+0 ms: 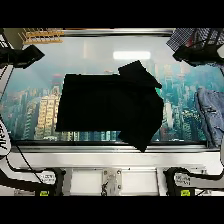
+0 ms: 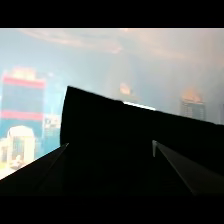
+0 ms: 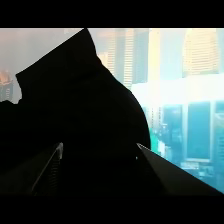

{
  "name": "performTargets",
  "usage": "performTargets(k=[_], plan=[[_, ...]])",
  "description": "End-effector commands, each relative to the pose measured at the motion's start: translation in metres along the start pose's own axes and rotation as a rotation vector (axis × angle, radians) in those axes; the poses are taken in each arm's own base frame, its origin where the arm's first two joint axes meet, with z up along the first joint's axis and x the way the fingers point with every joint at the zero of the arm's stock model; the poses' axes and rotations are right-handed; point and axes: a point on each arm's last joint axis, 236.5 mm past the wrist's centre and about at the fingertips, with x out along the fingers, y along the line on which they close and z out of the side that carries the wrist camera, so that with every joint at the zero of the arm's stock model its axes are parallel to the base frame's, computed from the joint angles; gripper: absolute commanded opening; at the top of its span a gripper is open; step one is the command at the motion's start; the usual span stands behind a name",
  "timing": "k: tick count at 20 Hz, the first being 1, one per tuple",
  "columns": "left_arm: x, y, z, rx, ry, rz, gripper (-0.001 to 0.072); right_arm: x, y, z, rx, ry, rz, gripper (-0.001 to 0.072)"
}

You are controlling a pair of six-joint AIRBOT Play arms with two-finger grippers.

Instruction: Fold the clothes and pants, and hang the long-sleeved shirts on hangers.

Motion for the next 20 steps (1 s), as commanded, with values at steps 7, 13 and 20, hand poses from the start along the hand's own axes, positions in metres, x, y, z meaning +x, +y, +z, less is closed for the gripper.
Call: performTargets(k=[7,13,20], plan=[[-0.043,0.119,-0.285,-0.381,0.479,0.262,0.0547,-0.097,-0.009,-0.102,-0.048,0.098,-0.072,0.0426],[-0.027,0.102,-0.372,-0.647,0.452,0.219,0.0547,-0.097,-0.004,-0.141,-0.007,0.117,-0.034,0.0426],[-0.005,0.084,-0.36,-0.682,0.362,0.219,0.0546,-0.097,-0.002,-0.137,-0.002,0.1,-0.024,0.0427]])
